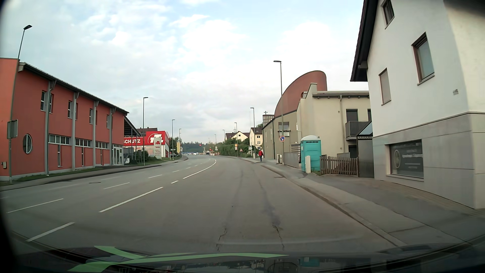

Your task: Follow the waypoints while adhering to traffic rules and regulations

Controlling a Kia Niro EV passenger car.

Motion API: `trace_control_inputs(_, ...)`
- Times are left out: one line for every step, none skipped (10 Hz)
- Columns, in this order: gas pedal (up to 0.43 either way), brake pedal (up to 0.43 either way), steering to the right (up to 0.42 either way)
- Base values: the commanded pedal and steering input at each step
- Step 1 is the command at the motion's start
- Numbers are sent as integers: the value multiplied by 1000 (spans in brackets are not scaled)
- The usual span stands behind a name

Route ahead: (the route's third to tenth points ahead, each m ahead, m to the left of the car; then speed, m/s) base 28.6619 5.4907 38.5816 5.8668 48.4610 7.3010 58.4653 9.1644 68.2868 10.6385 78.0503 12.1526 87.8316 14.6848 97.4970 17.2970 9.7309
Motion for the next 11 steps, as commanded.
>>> trace_control_inputs(189, 0, -26)
trace_control_inputs(189, 0, -26)
trace_control_inputs(189, 0, -27)
trace_control_inputs(189, 0, -27)
trace_control_inputs(177, 0, -28)
trace_control_inputs(177, 0, -28)
trace_control_inputs(177, 0, -27)
trace_control_inputs(169, 0, -26)
trace_control_inputs(150, 0, -22)
trace_control_inputs(130, 0, -17)
trace_control_inputs(118, 0, -14)
